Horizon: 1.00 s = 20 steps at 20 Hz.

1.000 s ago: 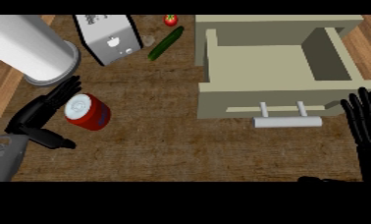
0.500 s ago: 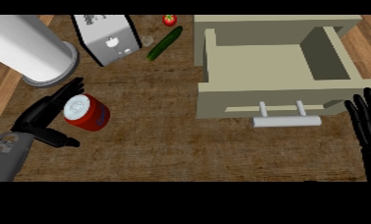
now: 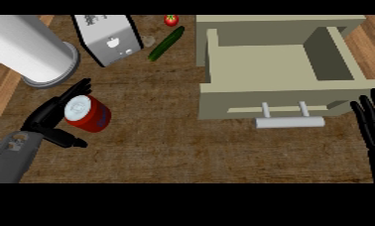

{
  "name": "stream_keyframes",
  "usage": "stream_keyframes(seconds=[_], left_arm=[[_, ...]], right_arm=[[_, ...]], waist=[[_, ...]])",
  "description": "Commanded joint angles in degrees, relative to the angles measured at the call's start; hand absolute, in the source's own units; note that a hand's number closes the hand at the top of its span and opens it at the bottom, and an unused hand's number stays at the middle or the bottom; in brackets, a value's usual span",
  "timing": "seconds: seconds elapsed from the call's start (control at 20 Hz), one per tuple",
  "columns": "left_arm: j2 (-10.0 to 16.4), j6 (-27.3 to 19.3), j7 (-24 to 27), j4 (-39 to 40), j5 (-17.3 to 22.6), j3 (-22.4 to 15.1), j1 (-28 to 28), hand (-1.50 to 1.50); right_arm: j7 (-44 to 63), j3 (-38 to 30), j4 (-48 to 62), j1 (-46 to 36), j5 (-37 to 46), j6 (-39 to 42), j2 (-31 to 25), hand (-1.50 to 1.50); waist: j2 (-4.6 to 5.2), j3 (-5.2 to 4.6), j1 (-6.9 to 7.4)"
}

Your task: Pick up the can, place it into the drawer and close the drawer

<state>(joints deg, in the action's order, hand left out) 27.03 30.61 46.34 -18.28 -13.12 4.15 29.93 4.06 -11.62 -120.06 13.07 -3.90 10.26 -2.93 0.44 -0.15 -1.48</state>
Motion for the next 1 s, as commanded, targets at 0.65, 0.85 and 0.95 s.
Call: stream_keyframes(seconds=[0.65,0.85,0.95], left_arm=[[-2.6,5.7,7.1,3.8,-1.2,-2.1,1.8,-1.5],[-6.8,3.5,5.1,3.0,-1.0,-2.7,4.0,-1.5],[-5.4,5.9,5.7,3.2,-0.3,-2.3,3.9,-1.5]], right_arm=[[1.5,-1.4,-2.0,1.3,-2.2,2.0,-1.1,-1.5],[2.5,-0.6,-2.0,0.1,-1.3,0.3,0.2,-1.5],[-0.3,1.5,-2.9,3.4,0.7,0.7,2.2,-1.5]], waist=[[-0.09,0.02,0.18],[-0.1,0.03,0.21],[-0.11,0.03,0.03]])
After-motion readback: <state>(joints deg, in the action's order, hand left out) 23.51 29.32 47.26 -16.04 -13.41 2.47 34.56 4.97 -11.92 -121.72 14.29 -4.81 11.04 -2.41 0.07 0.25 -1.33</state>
